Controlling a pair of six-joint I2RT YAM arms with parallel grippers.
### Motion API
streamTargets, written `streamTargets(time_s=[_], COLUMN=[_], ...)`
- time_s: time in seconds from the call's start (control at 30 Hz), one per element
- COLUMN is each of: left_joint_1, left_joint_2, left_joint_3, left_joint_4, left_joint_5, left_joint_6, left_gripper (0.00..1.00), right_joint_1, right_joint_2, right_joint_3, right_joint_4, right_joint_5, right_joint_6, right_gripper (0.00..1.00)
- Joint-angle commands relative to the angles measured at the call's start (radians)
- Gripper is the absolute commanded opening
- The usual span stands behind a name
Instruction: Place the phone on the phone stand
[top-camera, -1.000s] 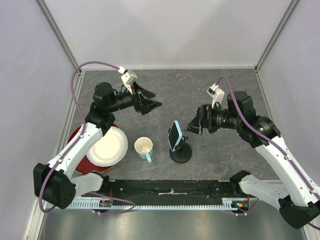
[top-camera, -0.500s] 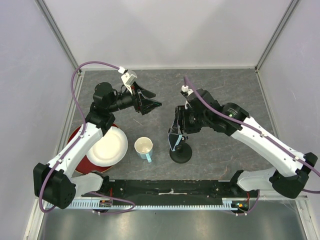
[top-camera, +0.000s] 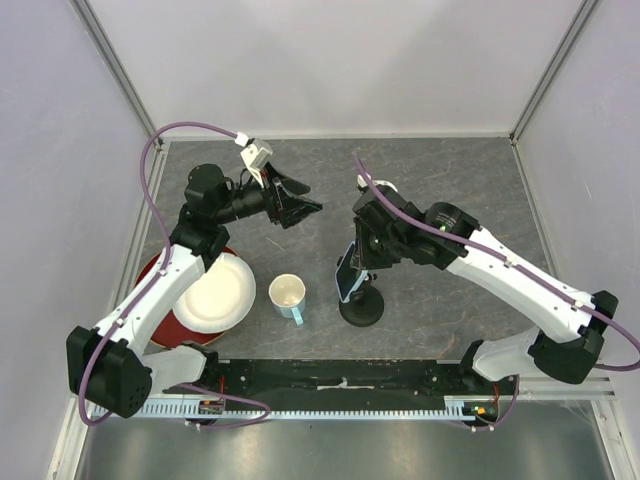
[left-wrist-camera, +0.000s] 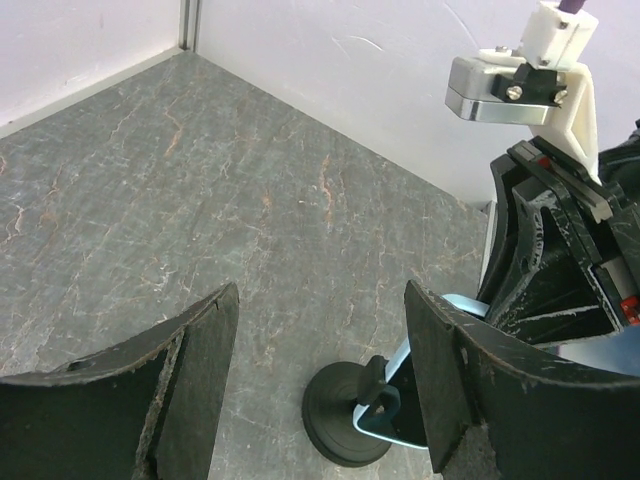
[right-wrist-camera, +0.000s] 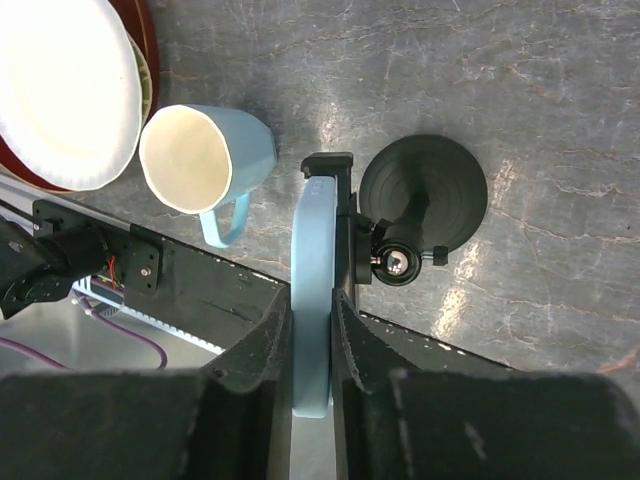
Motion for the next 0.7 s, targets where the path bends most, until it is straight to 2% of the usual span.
streamTargets(time_s=[0.0,0.27,0.47,0.67], left_joint_1=[0.008,0.016,0.017,0.017], left_joint_2=[-0.011,-0.016,-0.027,-0.030], left_joint_3=[0.042,0.045,0.044,0.044], left_joint_4=[0.012,0.012,0.012,0.012], left_joint_5=[0.017,0.014,0.011,0.012], left_joint_6=[-0.024,-0.041,-0.043,-0.046], left_gripper=[0.74,0.74,0.74,0.74], right_joint_1=[0.051,0.103,0.192,0.275], right_joint_2=[0.019,0.004,-0.012,0.030], right_joint_3=[0.062,0.207,0.167,0.162], right_joint_4=[-0.040,-0.187,-0.219,-0.230], right_joint_5=[0.016,0.183,0.317,0.443], right_joint_6=[0.105,0.361,0.519,0.574], right_gripper=[0.00,0.00,0.00,0.00])
